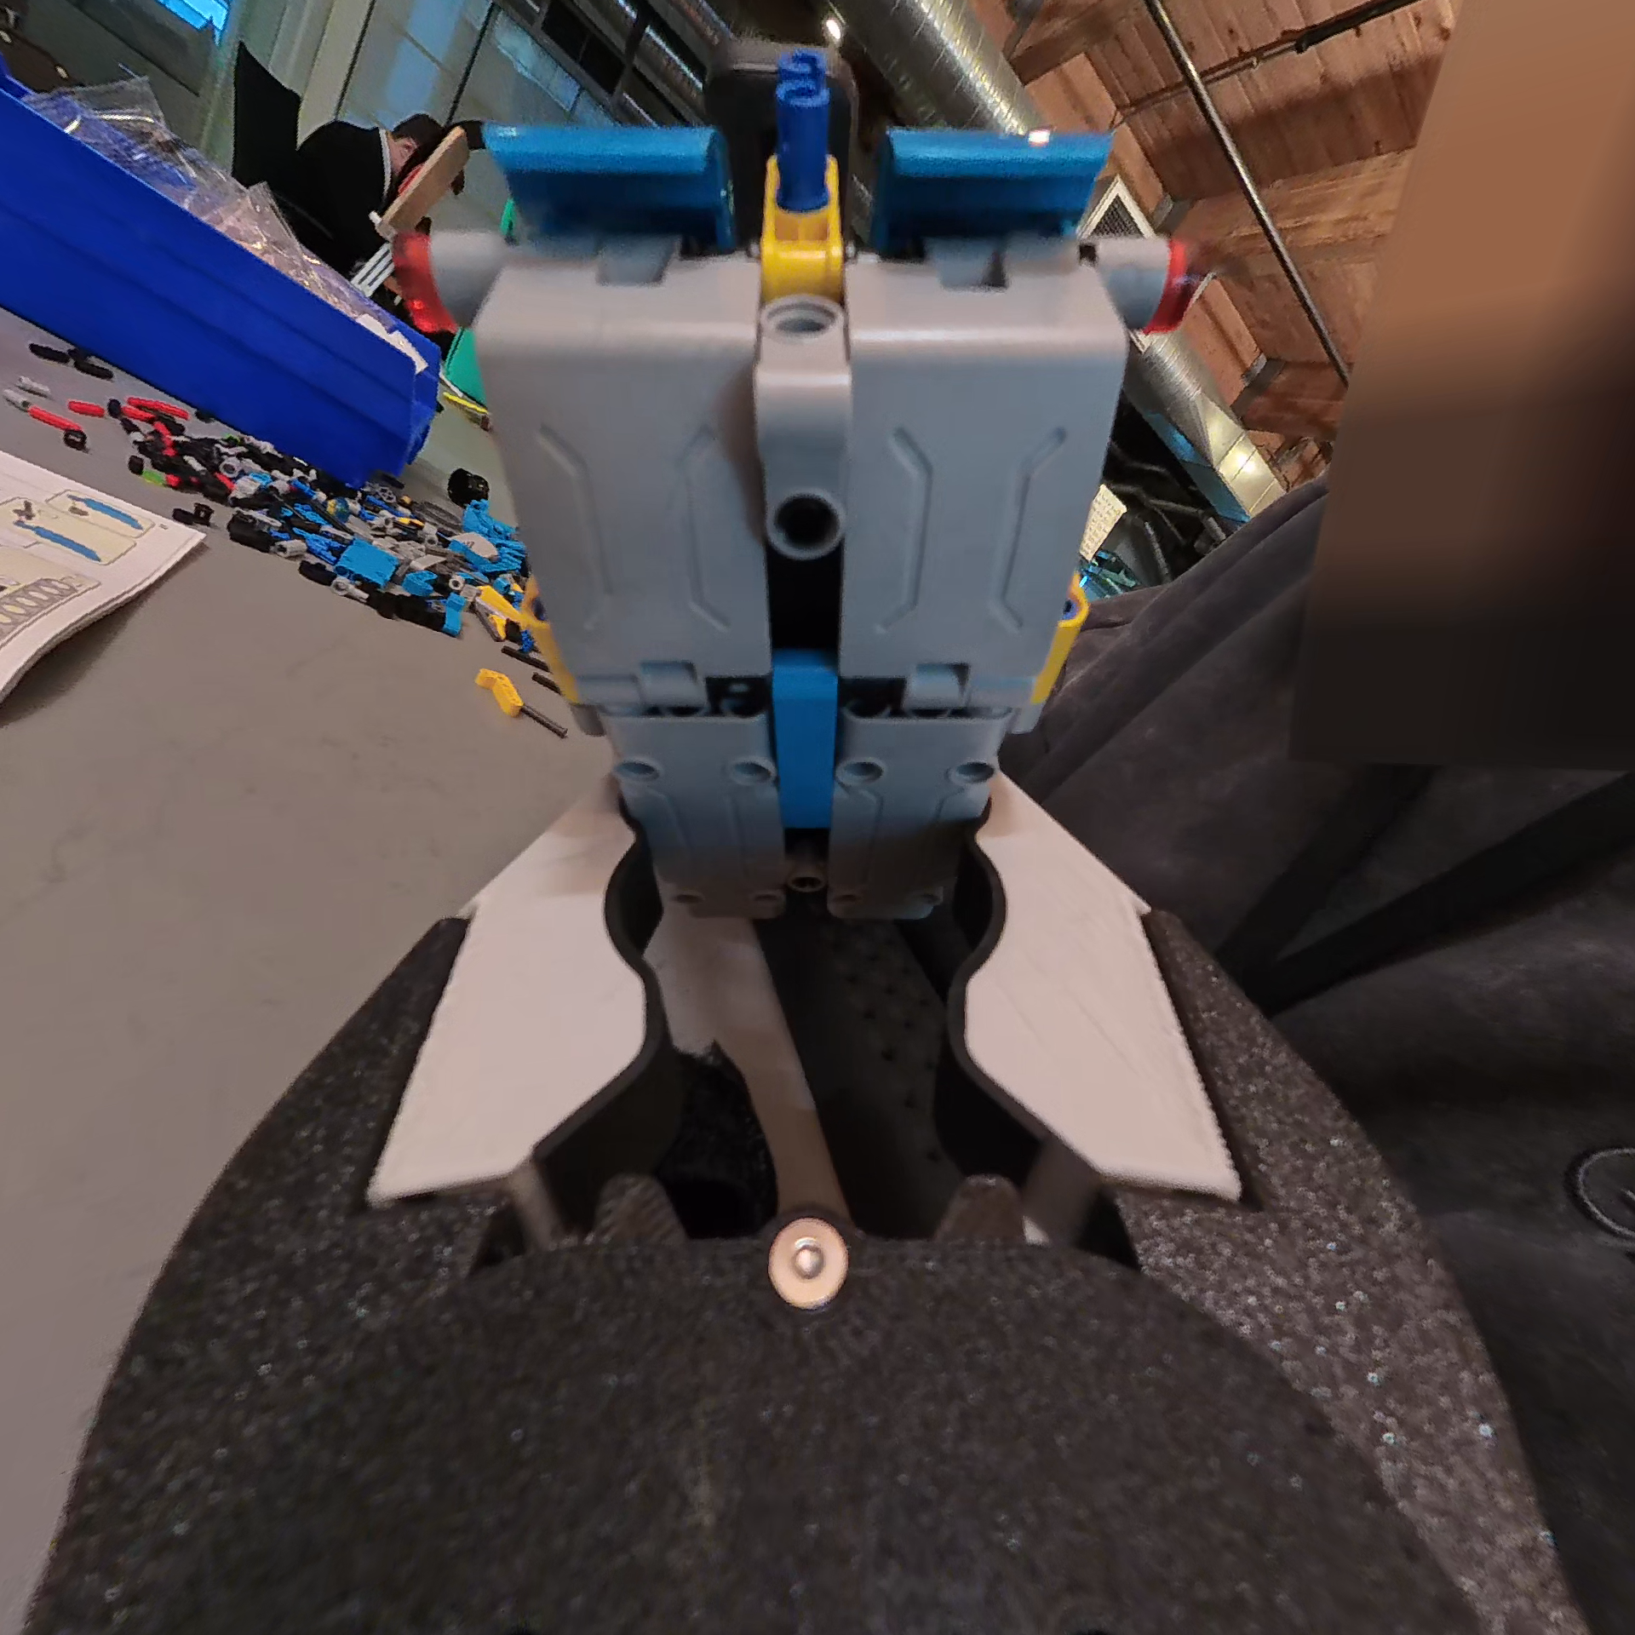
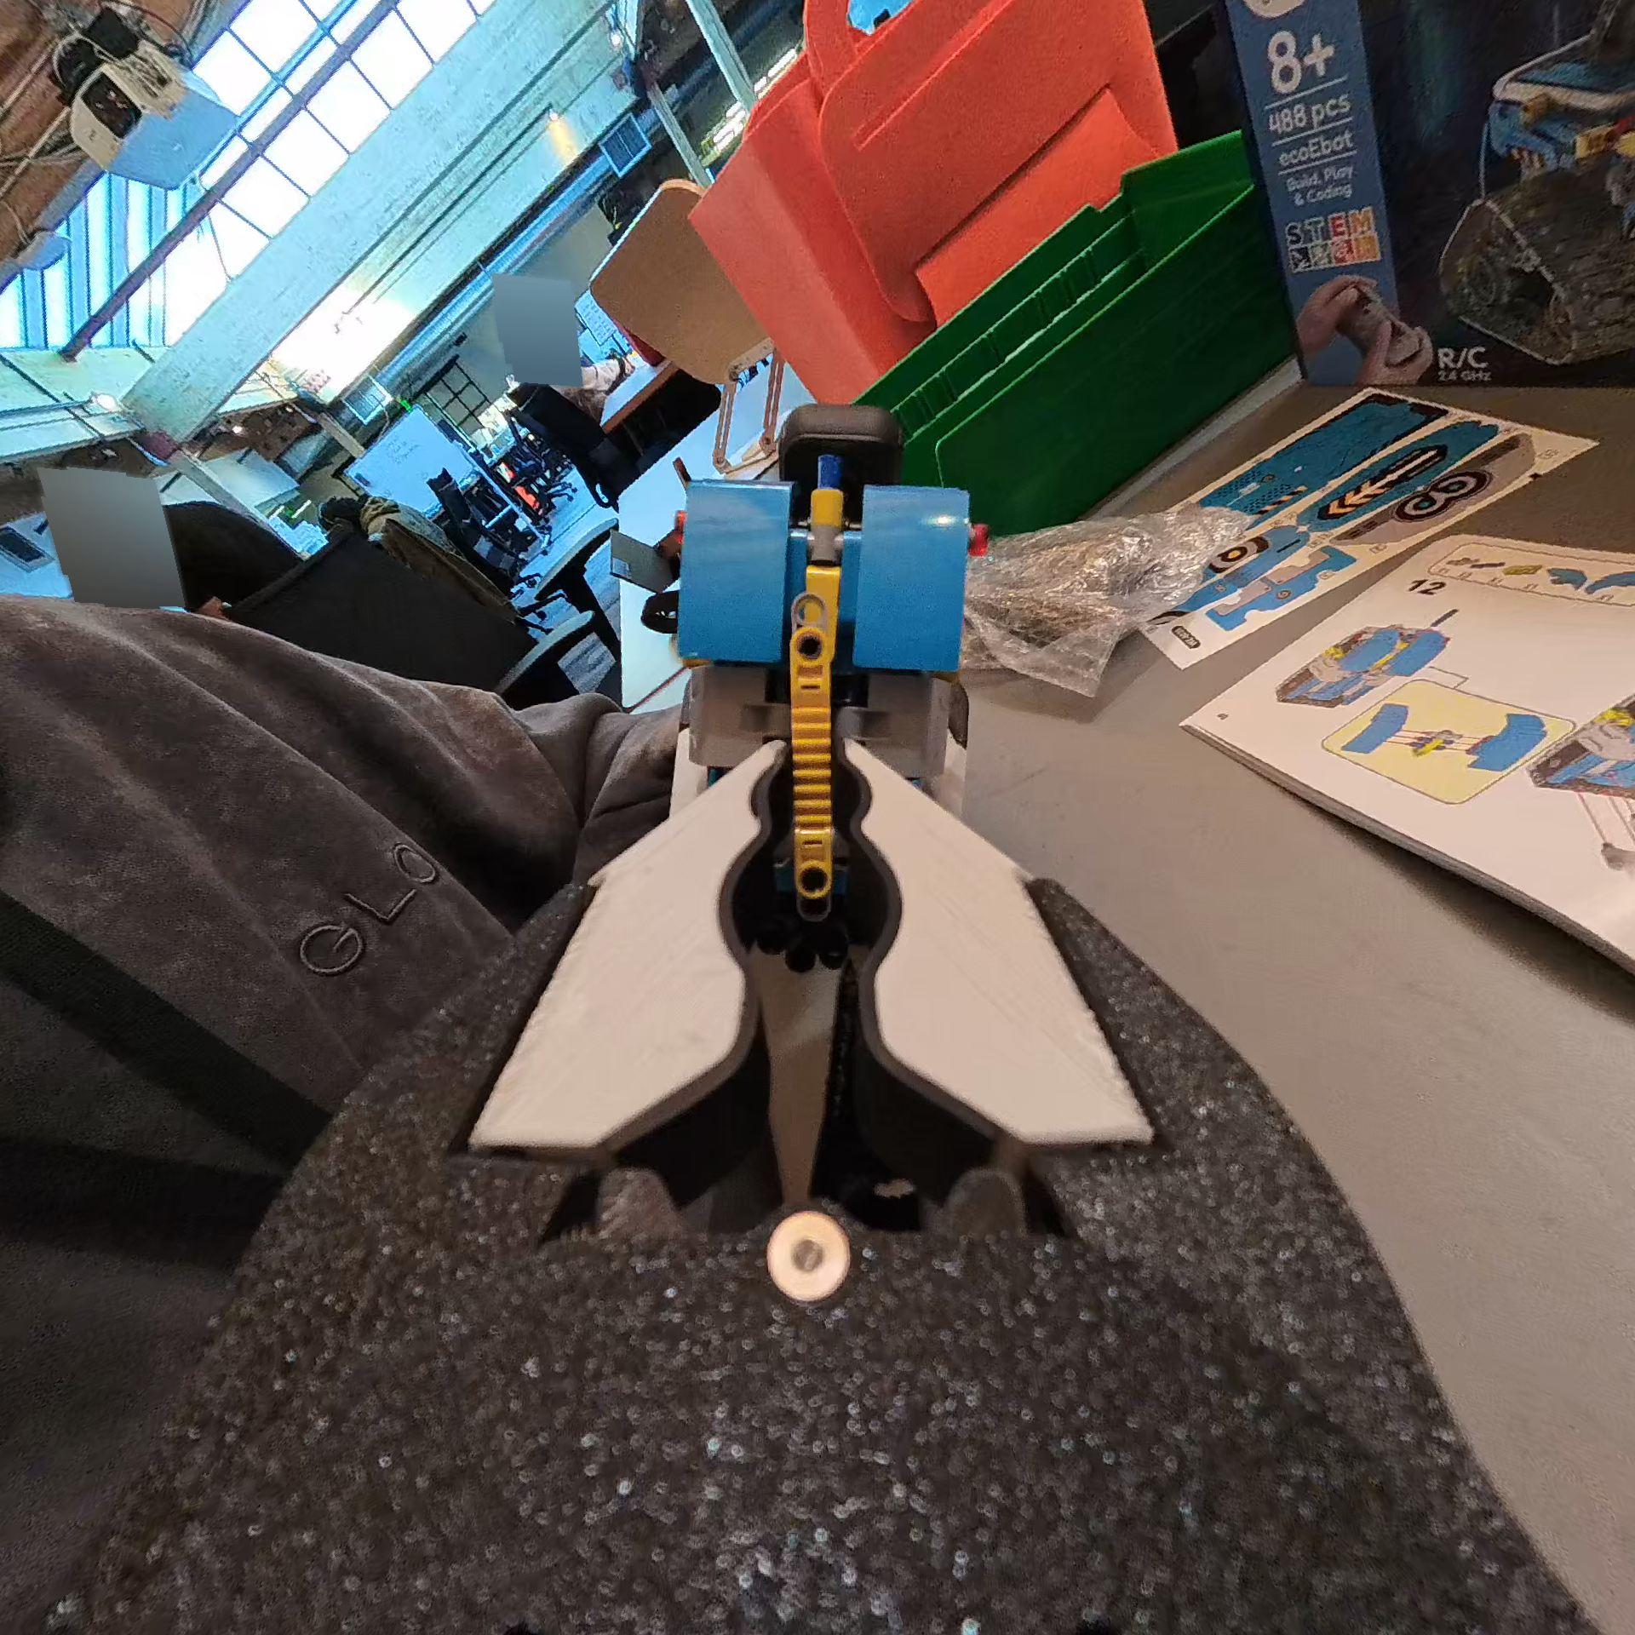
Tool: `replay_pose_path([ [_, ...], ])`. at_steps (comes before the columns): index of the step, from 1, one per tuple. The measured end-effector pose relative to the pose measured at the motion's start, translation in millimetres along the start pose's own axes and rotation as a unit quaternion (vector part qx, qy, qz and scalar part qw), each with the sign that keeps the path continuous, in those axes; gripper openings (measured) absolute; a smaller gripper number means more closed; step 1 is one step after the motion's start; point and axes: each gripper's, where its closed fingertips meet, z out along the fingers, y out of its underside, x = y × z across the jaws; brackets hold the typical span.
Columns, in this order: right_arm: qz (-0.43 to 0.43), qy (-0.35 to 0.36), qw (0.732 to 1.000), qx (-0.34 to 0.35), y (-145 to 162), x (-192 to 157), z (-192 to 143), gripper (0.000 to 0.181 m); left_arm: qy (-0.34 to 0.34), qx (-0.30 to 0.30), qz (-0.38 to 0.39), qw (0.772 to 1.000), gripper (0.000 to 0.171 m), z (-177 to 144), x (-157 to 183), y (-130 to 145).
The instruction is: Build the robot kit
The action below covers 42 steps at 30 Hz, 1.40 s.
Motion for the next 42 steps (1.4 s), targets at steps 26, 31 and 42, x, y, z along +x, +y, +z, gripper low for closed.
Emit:
replay_pose_path([
  [26,0.049,0.019,0.998,-0.017,10.6,5.2,3.1,0.007,0.003,-0.025,-0.024,0.999,0.065,1.2,-3.9,11.6],
  [31,0.006,0.068,0.998,-0.016,9.7,15.6,5.1,0.007,-0.015,-0.022,-0.039,0.999,0.065,-0.4,-12.7,11.1],
  [42,0.018,0.056,0.998,0.002,-3.3,7.4,4.1,0.008,0.026,0.014,-0.050,0.998,0.065,-0.9,-1.8,-3.8],
])
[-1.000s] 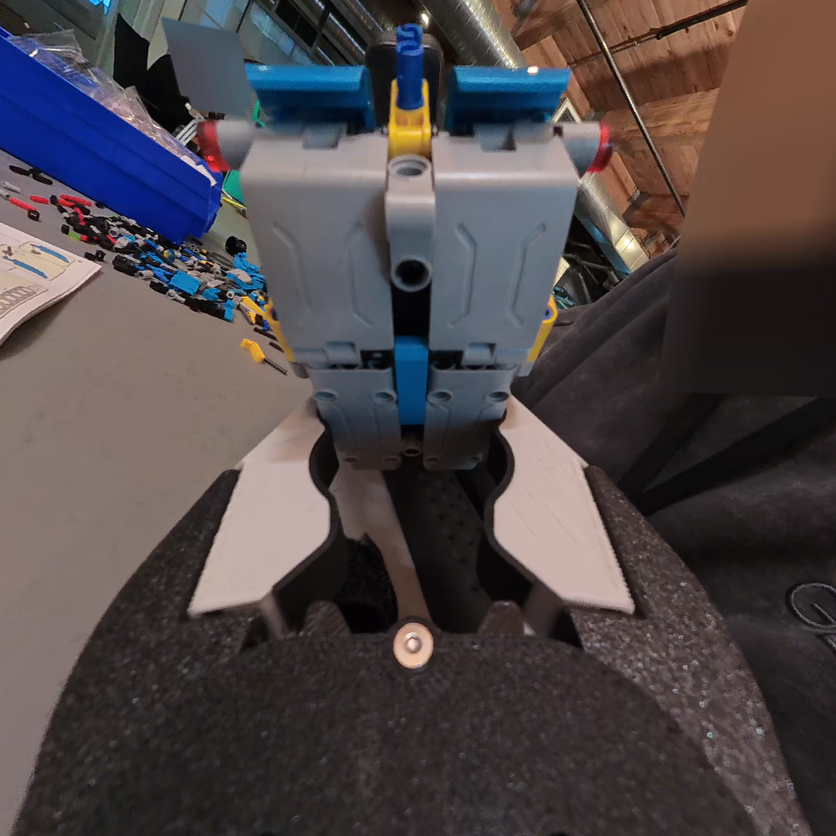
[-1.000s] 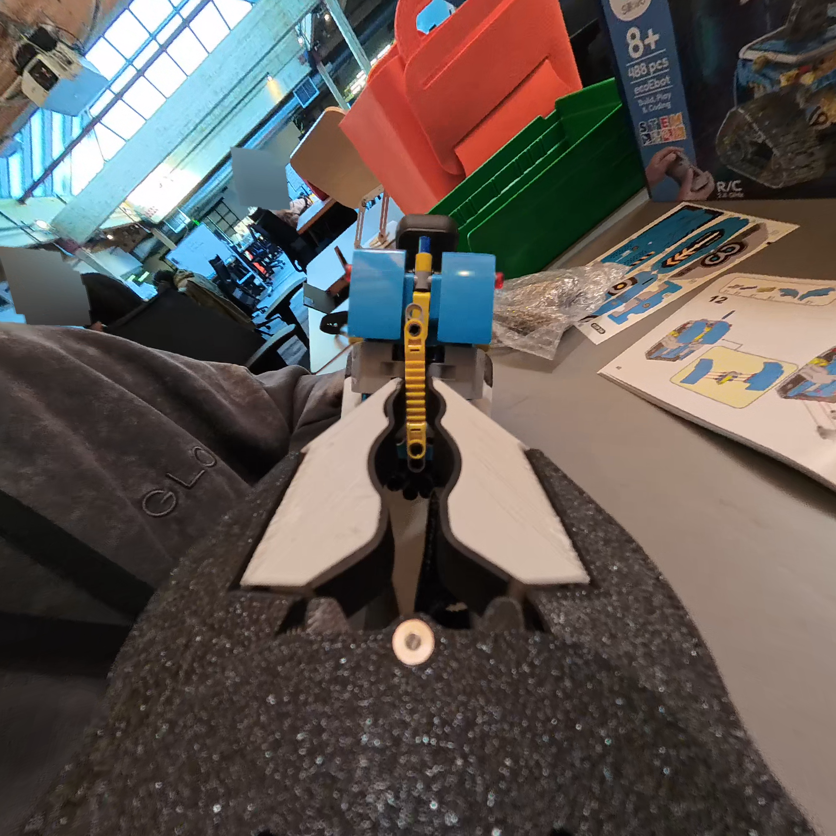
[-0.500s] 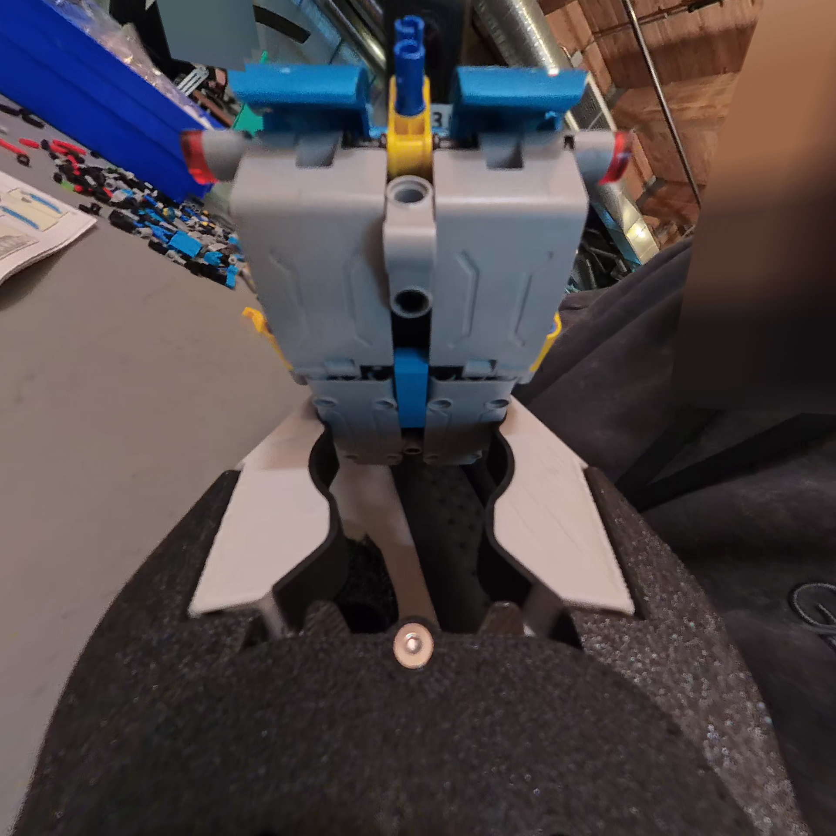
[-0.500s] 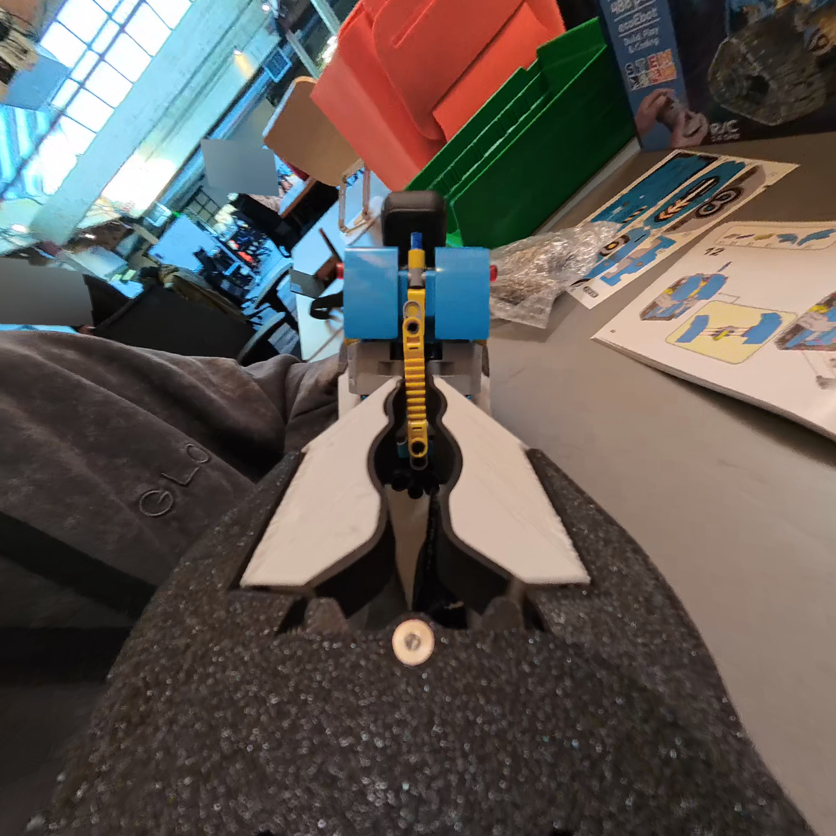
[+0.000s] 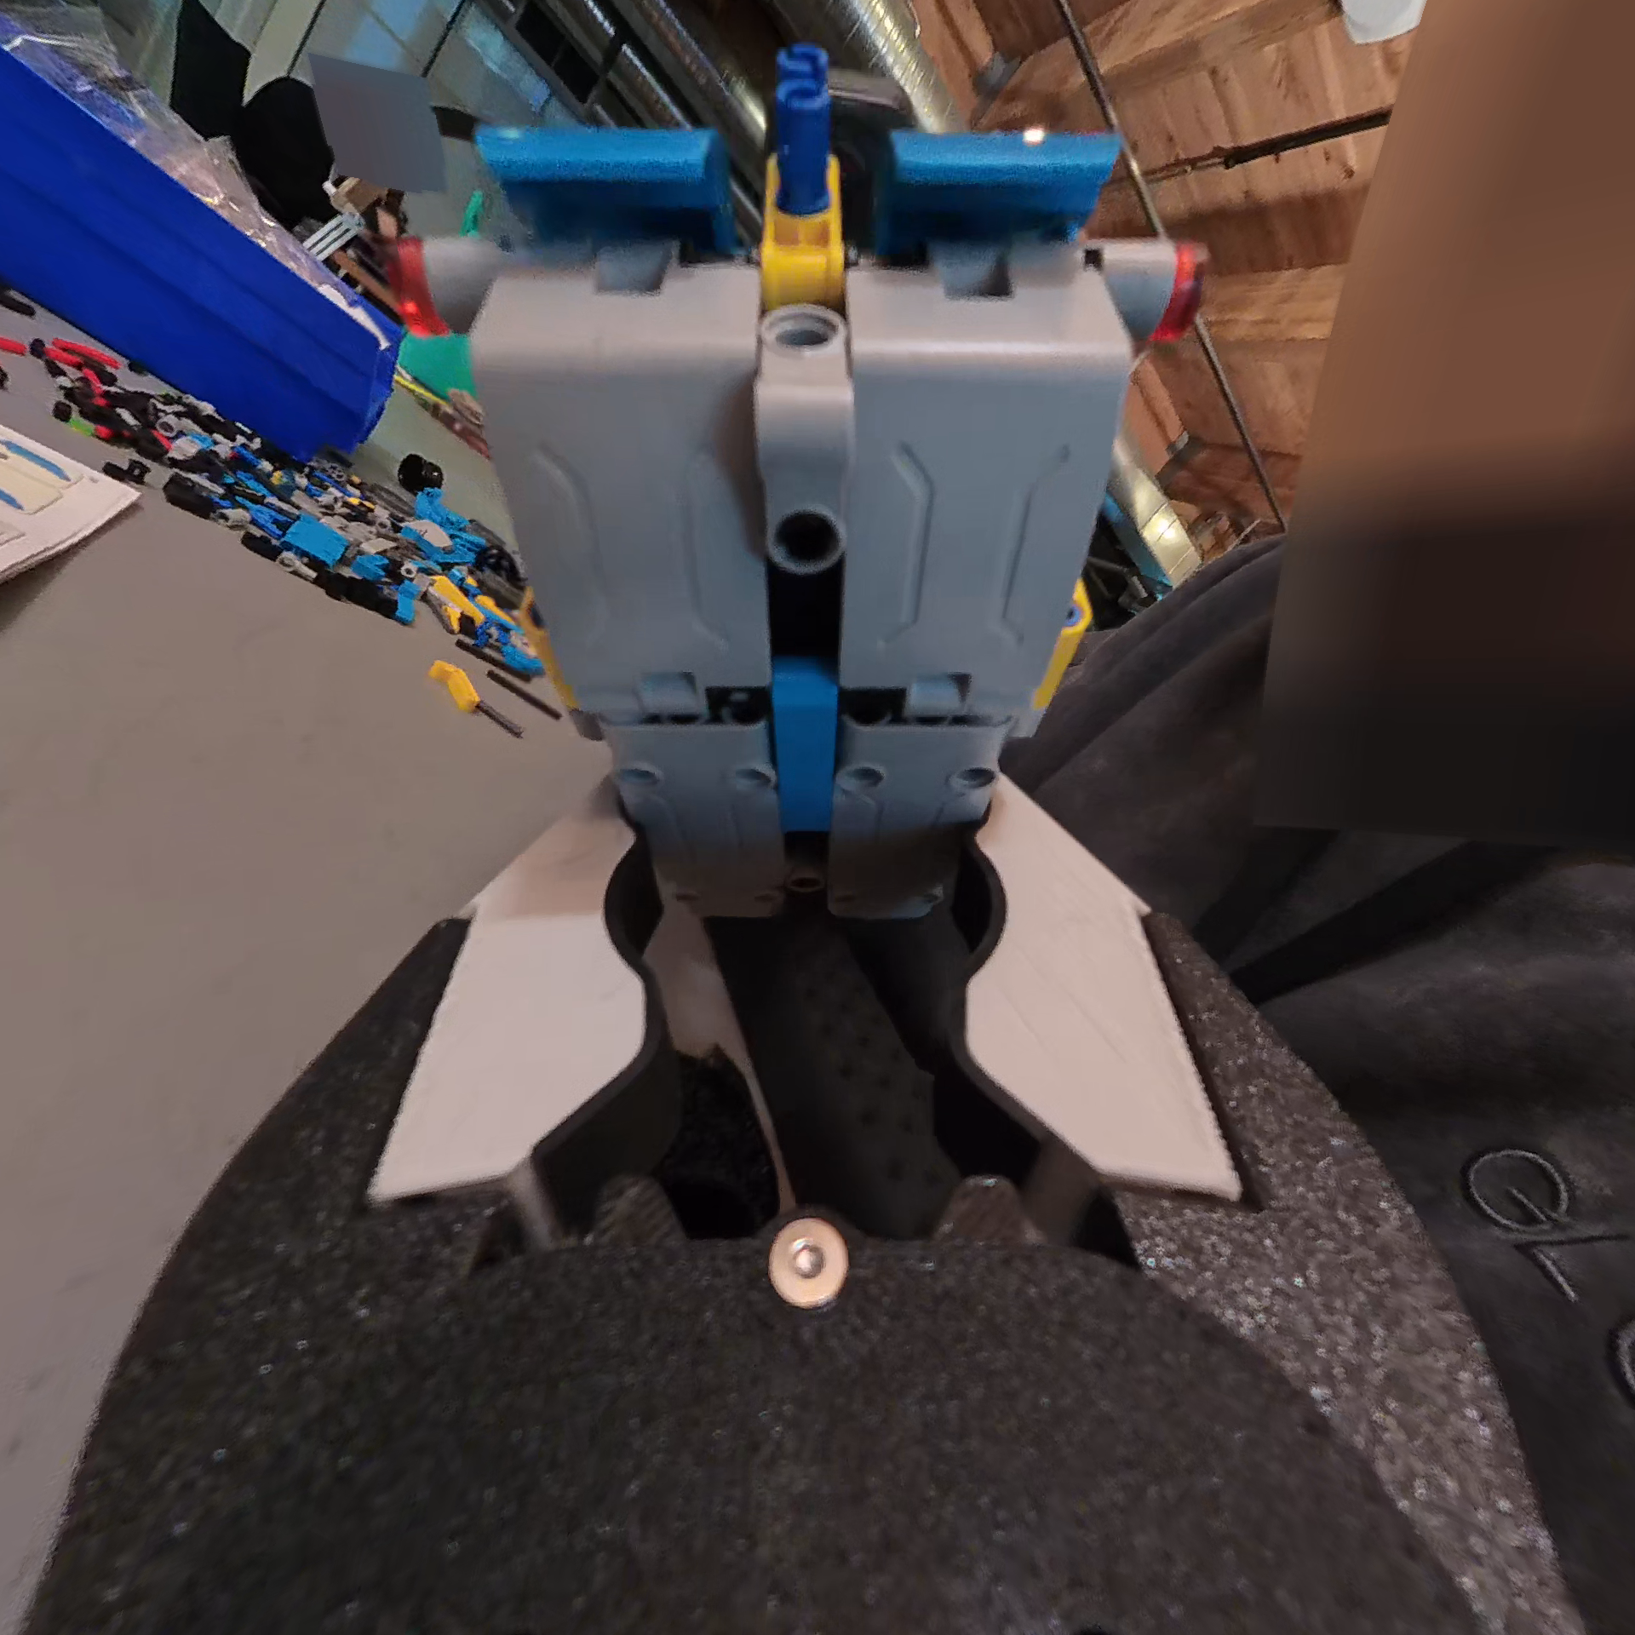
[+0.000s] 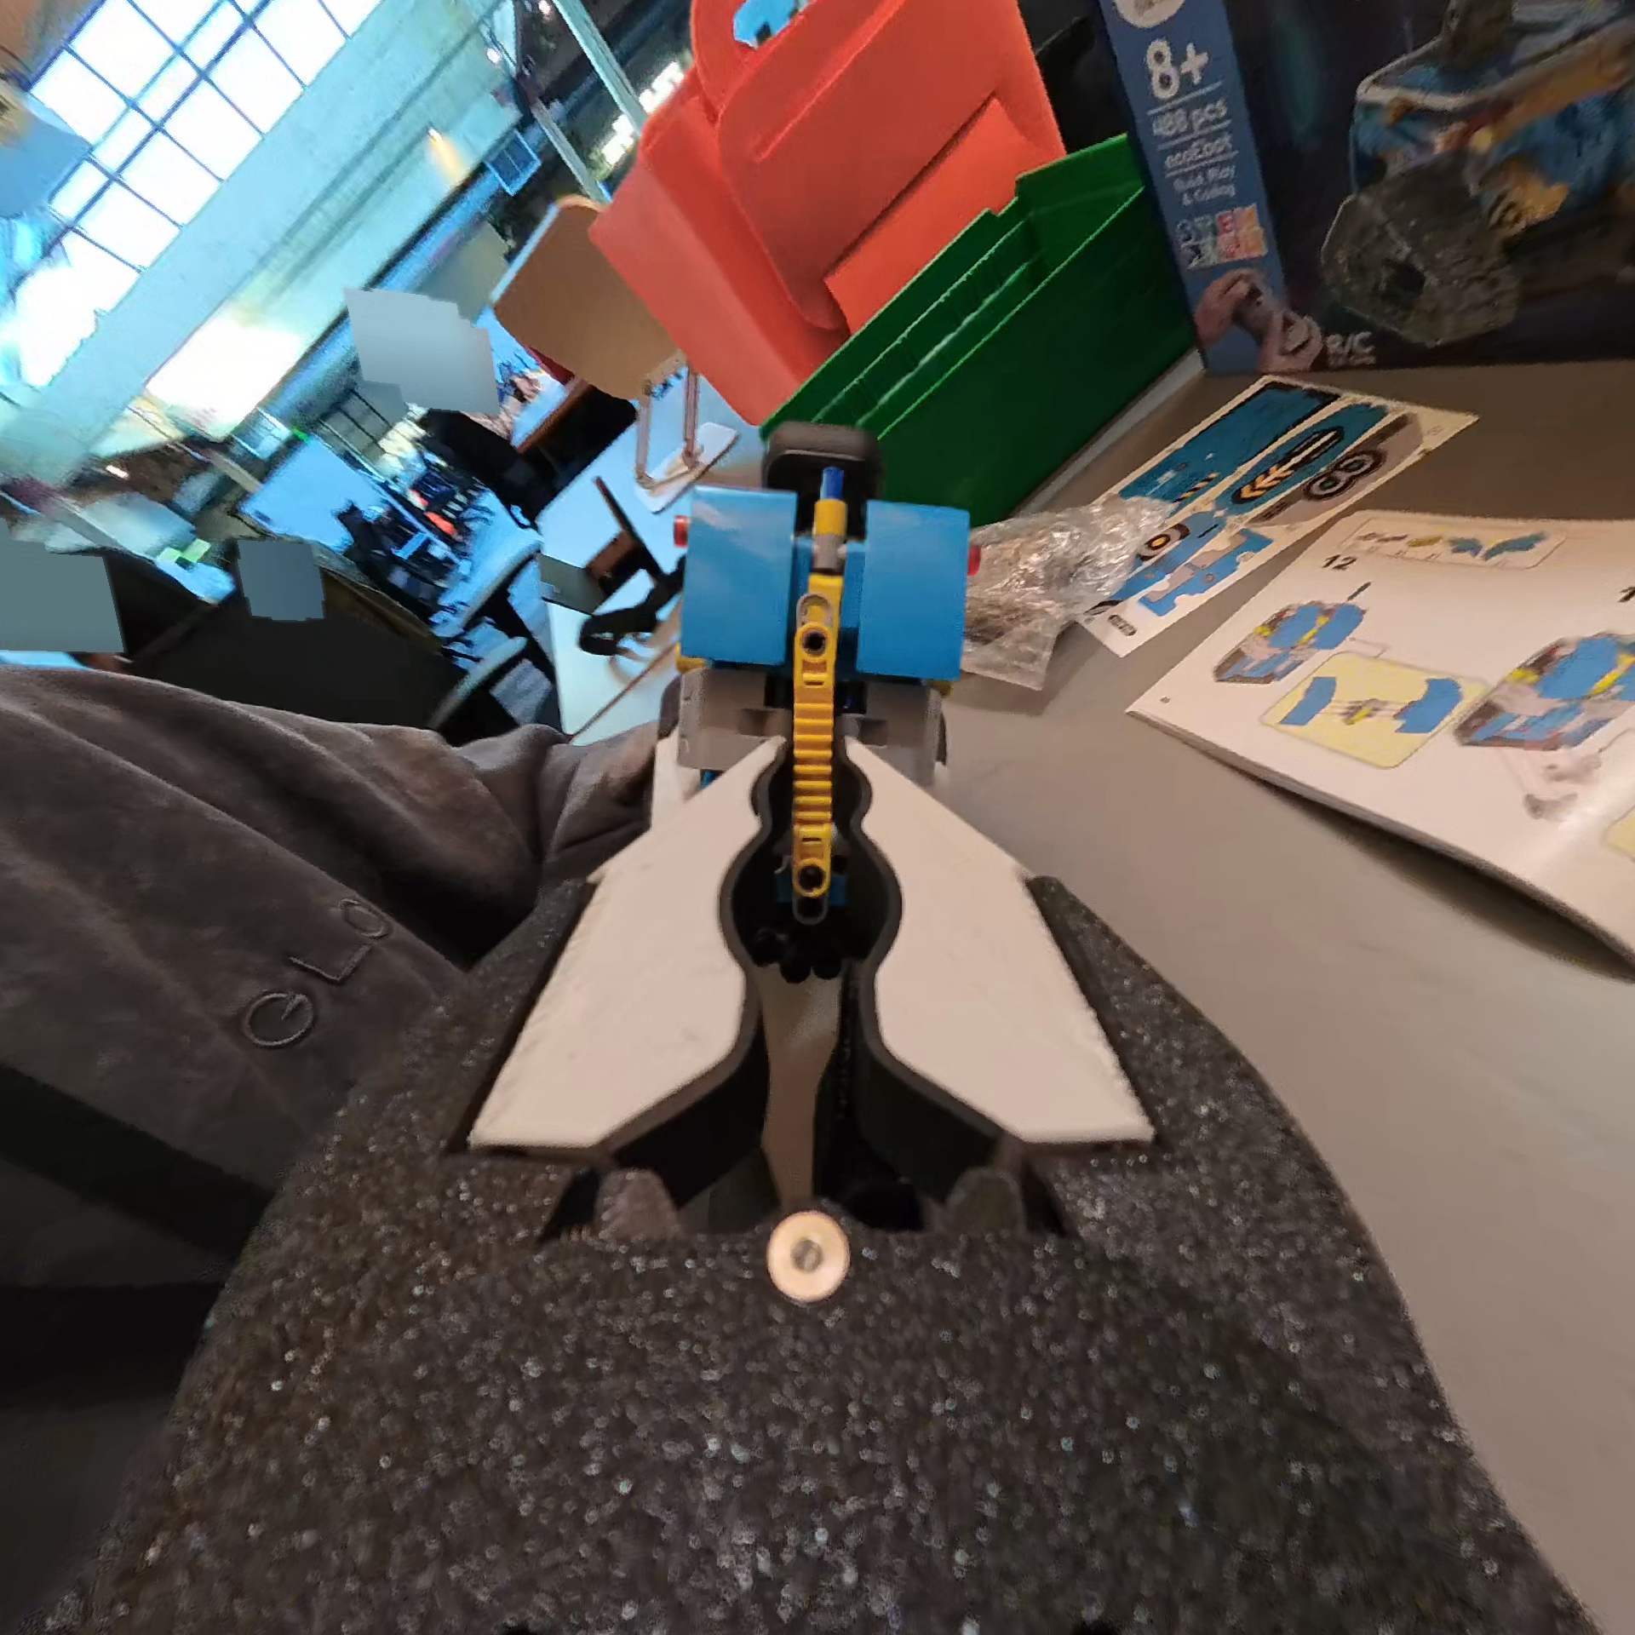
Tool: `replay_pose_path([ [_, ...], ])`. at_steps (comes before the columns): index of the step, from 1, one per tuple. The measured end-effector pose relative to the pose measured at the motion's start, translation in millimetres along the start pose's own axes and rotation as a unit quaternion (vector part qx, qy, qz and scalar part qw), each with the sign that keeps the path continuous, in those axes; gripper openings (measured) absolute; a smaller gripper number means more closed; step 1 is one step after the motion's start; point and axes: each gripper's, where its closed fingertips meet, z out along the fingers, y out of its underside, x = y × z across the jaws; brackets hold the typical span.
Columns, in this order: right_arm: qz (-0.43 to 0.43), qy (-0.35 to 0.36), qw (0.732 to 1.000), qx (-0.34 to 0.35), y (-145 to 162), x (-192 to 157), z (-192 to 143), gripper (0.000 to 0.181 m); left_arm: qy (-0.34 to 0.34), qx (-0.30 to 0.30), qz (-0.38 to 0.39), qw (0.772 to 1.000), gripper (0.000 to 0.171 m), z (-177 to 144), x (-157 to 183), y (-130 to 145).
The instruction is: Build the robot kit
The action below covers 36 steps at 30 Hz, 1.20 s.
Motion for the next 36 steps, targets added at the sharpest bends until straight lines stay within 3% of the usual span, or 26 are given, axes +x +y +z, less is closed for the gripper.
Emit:
replay_pose_path([
  [11,-0.008,-0.014,1.000,-0.003,-9.2,-10.4,0.3,0.007,0.027,0.012,-0.007,1.000,0.065,0.8,10.3,-2.6],
  [19,0.014,0.015,0.999,-0.031,0.8,-1.0,-1.0,0.007,-0.029,-0.013,0.034,0.999,0.065,0.9,-2.5,4.9],
  [31,0.105,-0.091,0.990,0.005,2.7,-6.7,-3.2,0.008,-0.046,-0.020,0.074,0.996,0.065,4.0,-2.1,7.8],
  [34,0.024,-0.010,1.000,-0.014,7.8,9.3,-1.2,0.007,-0.064,-0.022,0.034,0.997,0.065,0.6,-14.8,9.2],
  [36,0.002,-0.015,1.000,-0.012,4.9,3.4,-0.3,0.007,-0.034,-0.011,0.022,0.999,0.065,1.7,-6.2,6.9],
])
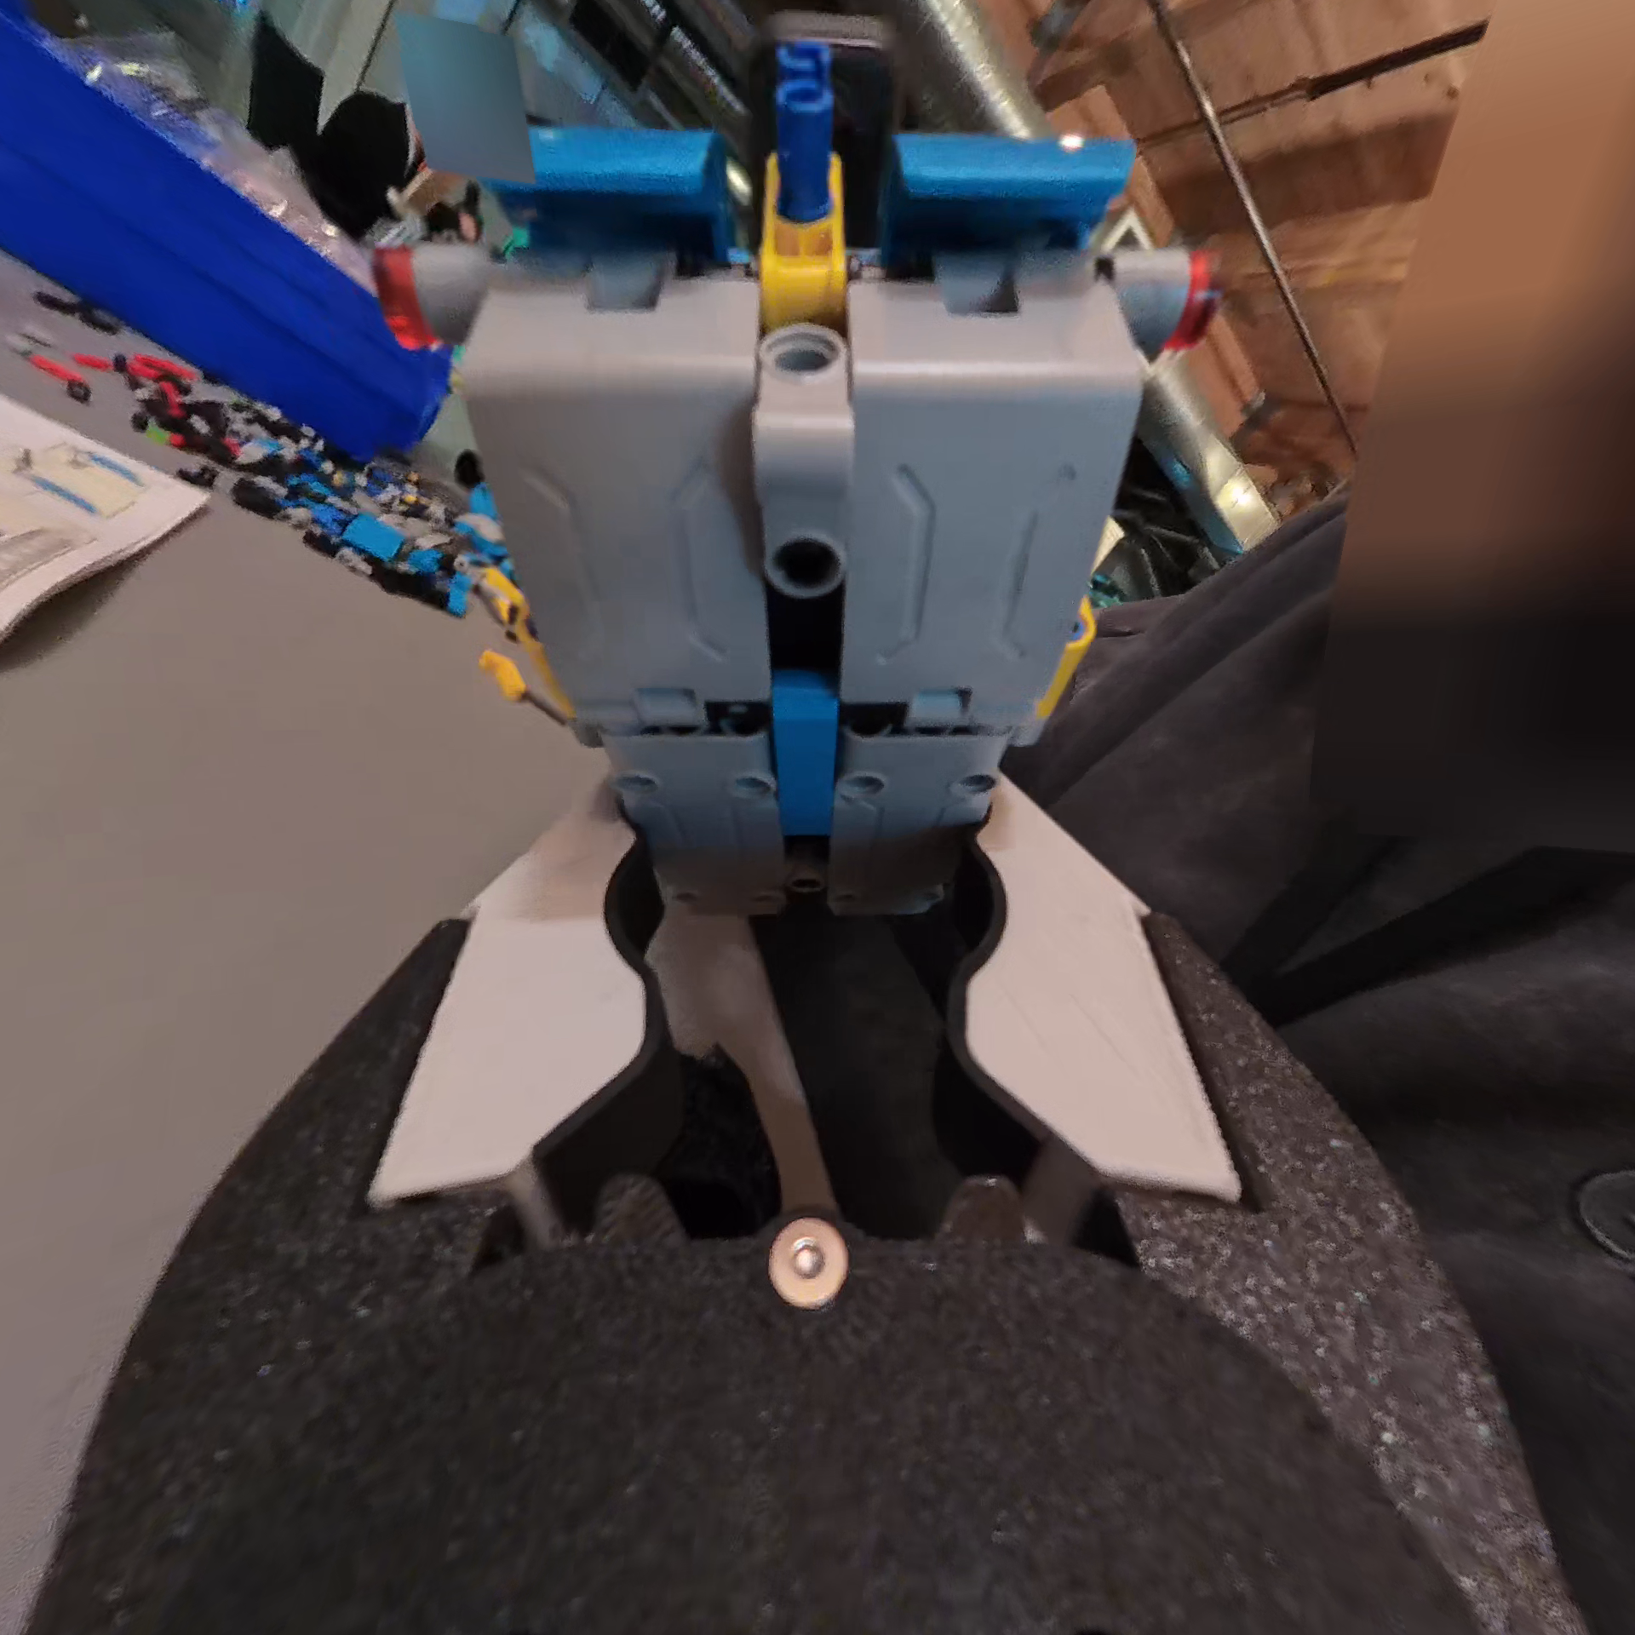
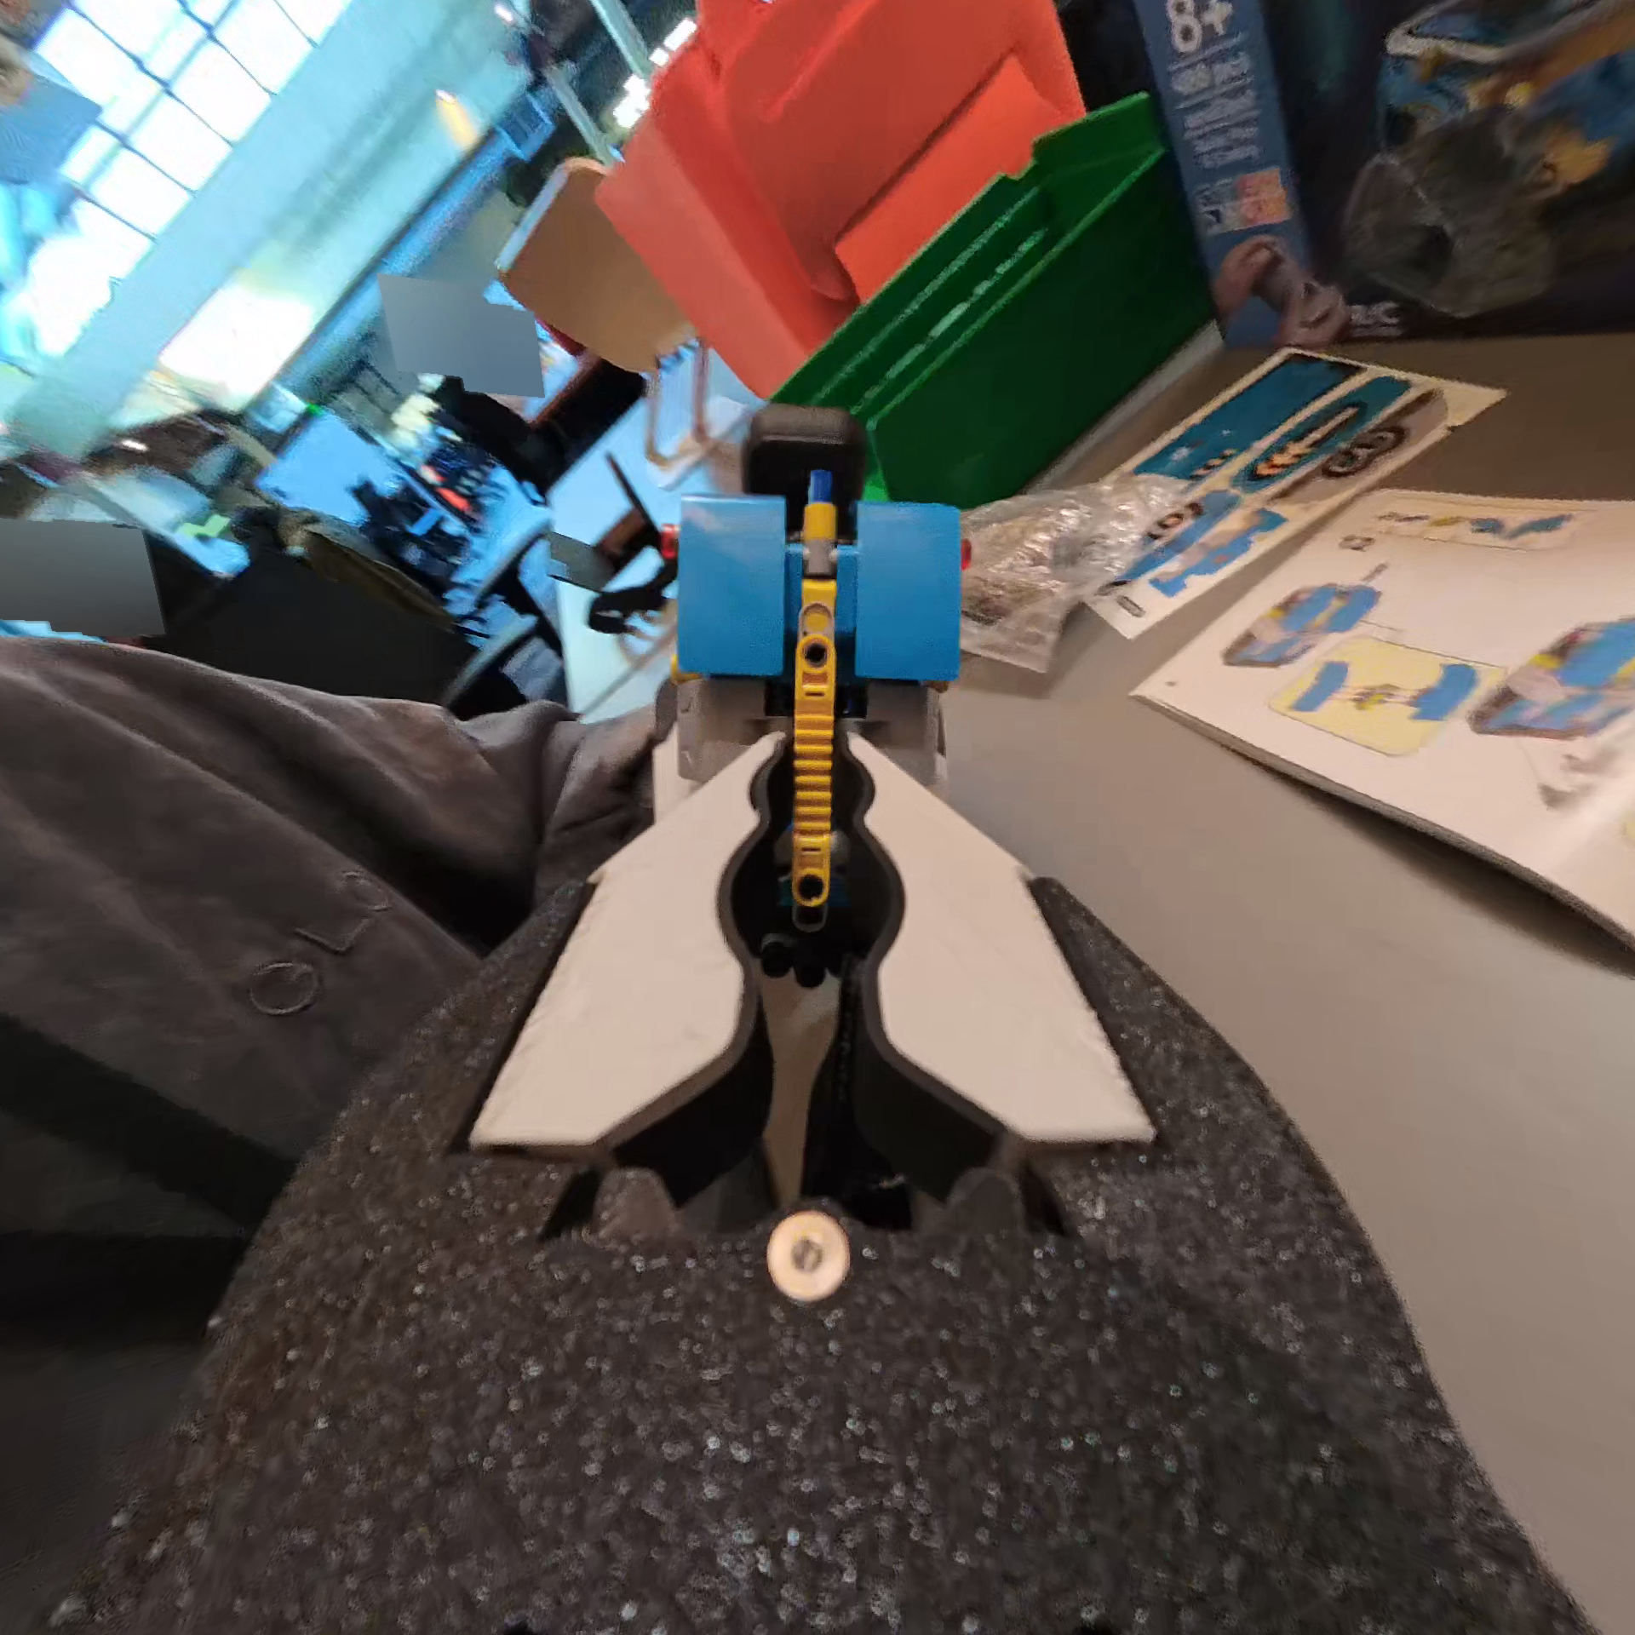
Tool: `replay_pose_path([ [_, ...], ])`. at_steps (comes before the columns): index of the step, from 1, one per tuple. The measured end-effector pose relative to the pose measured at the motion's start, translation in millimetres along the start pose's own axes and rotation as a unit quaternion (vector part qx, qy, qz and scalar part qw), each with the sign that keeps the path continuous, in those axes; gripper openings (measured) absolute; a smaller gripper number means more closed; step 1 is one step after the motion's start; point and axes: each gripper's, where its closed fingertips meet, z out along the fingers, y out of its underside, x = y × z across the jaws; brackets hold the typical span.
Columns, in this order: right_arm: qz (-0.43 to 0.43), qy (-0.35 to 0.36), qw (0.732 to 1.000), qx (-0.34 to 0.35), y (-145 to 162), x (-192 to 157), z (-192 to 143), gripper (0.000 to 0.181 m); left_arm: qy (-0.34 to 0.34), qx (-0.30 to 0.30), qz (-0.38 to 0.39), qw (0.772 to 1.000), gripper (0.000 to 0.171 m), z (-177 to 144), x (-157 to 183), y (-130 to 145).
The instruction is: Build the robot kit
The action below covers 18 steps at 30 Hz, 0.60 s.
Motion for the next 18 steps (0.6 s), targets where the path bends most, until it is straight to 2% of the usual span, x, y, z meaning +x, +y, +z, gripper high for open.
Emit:
replay_pose_path([
  [3,0.023,-0.035,0.999,0.015,-3.3,-4.7,0.8,0.008,0.014,0.005,-0.002,1.000,0.065,0.9,5.0,-1.3],
  [10,-0.018,0.024,0.999,0.027,-6.4,3.3,3.7,0.008,-0.001,0.018,-0.013,1.000,0.065,-0.7,-2.9,-4.8],
  [13,0.005,0.020,0.999,0.025,-12.3,1.9,3.5,0.008,0.012,0.033,-0.019,0.999,0.065,-1.7,0.0,-11.1],
  [18,-0.009,0.011,1.000,-0.003,-20.2,-14.3,7.9,0.008,0.056,0.067,-0.008,0.996,0.065,-4.4,16.9,-21.8],
])
